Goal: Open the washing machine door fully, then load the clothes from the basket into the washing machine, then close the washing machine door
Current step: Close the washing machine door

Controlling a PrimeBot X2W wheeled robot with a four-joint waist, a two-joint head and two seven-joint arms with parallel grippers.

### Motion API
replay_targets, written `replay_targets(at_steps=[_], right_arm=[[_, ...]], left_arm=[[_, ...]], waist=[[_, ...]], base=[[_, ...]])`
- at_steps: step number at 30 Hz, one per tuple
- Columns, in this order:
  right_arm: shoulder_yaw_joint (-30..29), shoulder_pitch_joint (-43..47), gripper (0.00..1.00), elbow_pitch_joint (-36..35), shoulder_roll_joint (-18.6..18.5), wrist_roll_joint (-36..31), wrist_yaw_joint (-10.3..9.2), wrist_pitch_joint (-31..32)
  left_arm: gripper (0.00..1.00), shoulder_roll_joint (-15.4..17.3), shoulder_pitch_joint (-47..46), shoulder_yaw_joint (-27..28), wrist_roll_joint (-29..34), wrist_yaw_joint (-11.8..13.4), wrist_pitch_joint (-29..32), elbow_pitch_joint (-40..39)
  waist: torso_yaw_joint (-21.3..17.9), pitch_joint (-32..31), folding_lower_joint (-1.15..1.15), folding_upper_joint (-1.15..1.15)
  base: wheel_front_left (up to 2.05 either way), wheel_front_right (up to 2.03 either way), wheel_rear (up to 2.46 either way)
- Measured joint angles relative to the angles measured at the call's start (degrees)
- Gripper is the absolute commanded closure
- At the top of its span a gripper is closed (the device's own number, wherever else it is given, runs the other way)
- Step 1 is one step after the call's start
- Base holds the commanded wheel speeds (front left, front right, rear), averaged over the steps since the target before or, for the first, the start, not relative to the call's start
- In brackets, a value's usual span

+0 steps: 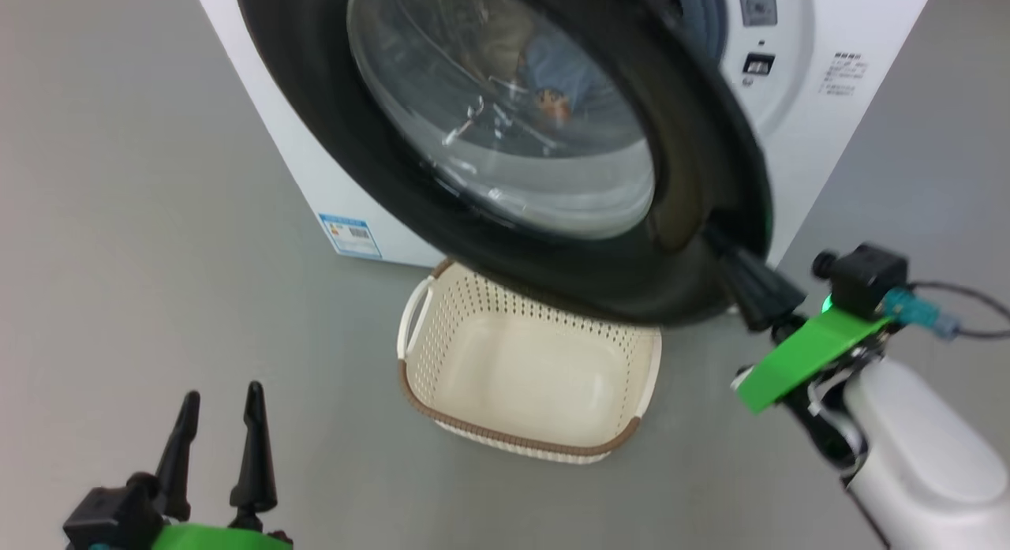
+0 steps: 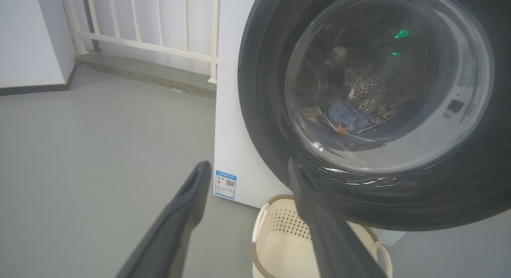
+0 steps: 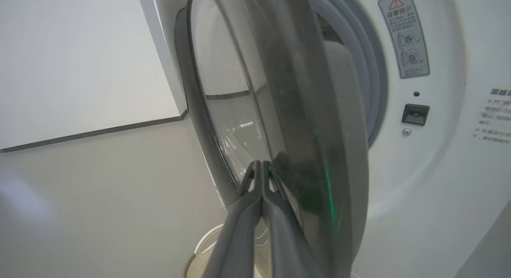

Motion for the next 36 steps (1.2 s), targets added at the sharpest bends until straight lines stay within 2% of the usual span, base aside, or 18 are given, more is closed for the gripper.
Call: replay_targets(at_steps=[8, 19, 27, 36], right_arm=[[-0.6, -7.4, 1.00, 3.3, -3.3, 0.4, 0.01, 0.0], [4.0, -19.1, 1.00, 10.3, -6.9, 3.7, 0.03, 0.0], [4.6, -25.2, 1.00, 12.9, -7.8, 4.1, 0.03, 0.0], [3.6, -28.1, 1.00, 15.0, -7.7, 0.5, 0.49, 0.0]], left_arm=[[0.00, -0.1, -2.8, -0.5, -0.2, 0.0, 0.0, -0.2], [0.00, -0.2, -6.0, -1.6, -0.7, 0.0, 0.0, -0.6], [0.00, -0.4, -7.1, -2.8, -1.4, 0.1, 0.0, -0.7], [0.00, -0.4, -7.7, -3.0, -2.1, 0.5, 0.0, -0.7]], waist=[[0.2, 4.5, 0.00, 0.00], [1.0, 10.3, 0.00, 0.00], [1.7, 13.1, 0.00, 0.00], [2.6, 14.0, 0.00, 0.00]], base=[[0.00, 0.00, 0.00], [0.00, 0.00, 0.00], [0.00, 0.00, 0.00], [0.00, 0.00, 0.00]])
